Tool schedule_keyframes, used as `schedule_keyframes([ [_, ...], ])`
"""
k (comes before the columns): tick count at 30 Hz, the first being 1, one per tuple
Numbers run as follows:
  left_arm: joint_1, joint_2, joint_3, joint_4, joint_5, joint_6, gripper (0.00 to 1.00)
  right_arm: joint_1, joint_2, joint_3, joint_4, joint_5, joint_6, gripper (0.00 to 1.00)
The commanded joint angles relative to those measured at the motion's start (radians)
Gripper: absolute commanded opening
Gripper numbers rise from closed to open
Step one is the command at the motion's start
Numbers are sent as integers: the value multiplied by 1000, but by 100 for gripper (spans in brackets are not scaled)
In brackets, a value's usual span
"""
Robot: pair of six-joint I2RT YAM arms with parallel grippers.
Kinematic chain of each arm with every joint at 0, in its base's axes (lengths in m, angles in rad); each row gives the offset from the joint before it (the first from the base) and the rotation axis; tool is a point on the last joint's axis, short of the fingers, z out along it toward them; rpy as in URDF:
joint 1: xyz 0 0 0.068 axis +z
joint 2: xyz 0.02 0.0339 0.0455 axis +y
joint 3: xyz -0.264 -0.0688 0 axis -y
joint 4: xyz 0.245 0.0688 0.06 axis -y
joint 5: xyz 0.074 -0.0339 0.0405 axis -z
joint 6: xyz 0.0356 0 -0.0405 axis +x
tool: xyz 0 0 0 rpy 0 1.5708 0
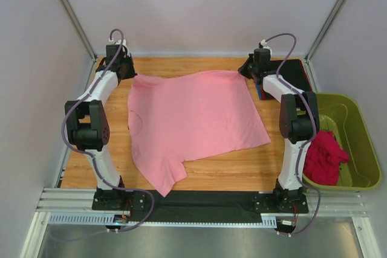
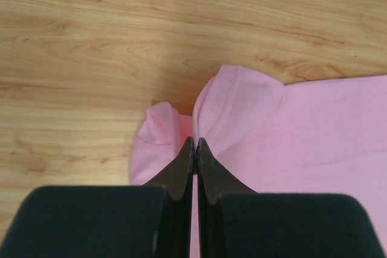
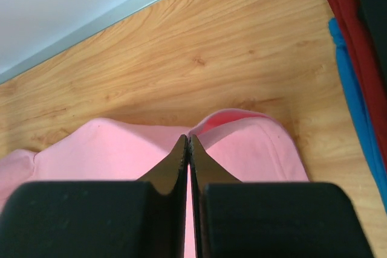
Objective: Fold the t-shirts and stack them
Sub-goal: Flatten the tshirt out
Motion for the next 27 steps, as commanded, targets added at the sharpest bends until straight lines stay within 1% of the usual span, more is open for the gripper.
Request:
schedule_keyframes([
  [1,7,7,95,67,59,59,0,-17,28,111,74,-56,-59,0],
  [5,7,20,112,65,74,64,0,-43,91,210,33,-83,-60,0],
  [6,7,23,114,65,77,64,0,-46,97,223,5,-80,-63,0],
  [10,7,14,94,51,92,55,0,-61,128,275,-12,-106,-80,0],
  [12,7,-2,65,50,77,59,0,-70,143,313,-38,-109,-77,0],
  [14,7,-17,60,38,44,76,0,-81,161,348,-59,-126,-70,0],
  [16,10,-41,55,27,39,86,0,-86,171,388,-96,-158,-70,0],
  [19,9,-78,54,-5,49,95,0,-86,155,370,-108,-180,-63,0],
  [23,-1,-141,17,-21,-36,125,0,-86,119,351,-127,-184,-51,0],
  [25,1,-157,48,-51,-90,139,0,-86,115,388,-170,-186,-62,0],
  [26,-1,-158,89,-62,-116,145,0,-84,109,414,-187,-185,-62,0],
  [27,1,-163,106,-79,-119,145,0,-86,99,417,-205,-186,-59,0],
])
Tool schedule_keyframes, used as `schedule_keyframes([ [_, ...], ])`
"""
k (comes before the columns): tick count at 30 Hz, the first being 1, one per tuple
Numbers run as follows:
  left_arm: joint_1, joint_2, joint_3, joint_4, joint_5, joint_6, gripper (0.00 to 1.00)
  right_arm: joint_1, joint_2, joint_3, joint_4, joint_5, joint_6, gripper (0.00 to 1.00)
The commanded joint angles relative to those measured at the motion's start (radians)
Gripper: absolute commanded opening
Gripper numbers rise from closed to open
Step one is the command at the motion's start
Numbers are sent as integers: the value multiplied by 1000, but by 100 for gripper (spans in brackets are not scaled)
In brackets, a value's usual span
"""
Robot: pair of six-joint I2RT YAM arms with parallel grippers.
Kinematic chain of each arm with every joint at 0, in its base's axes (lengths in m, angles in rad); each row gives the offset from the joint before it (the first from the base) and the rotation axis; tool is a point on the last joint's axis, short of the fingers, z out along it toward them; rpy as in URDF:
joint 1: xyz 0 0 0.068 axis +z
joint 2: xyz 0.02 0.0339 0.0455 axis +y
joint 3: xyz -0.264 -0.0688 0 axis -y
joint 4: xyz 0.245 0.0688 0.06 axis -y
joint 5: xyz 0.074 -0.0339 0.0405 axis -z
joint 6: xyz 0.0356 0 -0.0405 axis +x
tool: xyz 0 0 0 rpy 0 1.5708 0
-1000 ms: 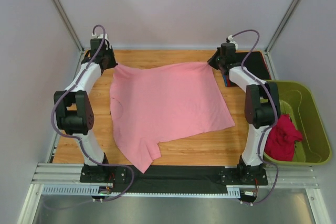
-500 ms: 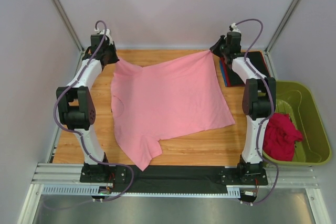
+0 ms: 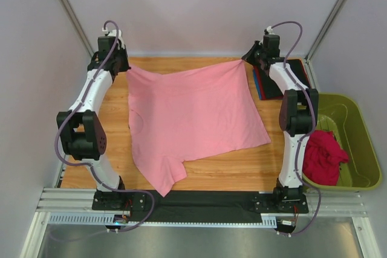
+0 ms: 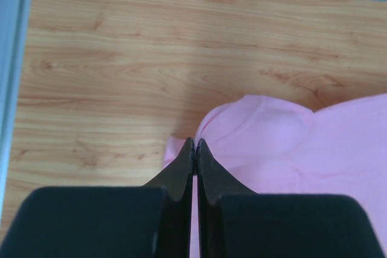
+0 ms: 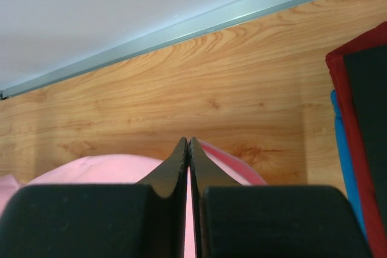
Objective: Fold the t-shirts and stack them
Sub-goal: Flatten the tshirt out
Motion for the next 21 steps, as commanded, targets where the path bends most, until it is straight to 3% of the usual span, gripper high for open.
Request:
schedule_keyframes([
  [1,-2,-89,87,-27,-79,40,0,-5,-95,64,-49,-16,-3,0],
  [5,-2,-206,92,-56,-159,-1,0,-3,-227,32,-112,18,-3,0],
  [10,-28,-443,127,-118,-245,-70,0,-6,-454,101,-324,83,-6,0],
  [15,-28,-675,173,-163,-337,-141,0,-2,-663,118,-453,52,91,0],
  [21,-28,-897,178,-231,-430,-185,0,0,-930,145,-581,21,95,0],
])
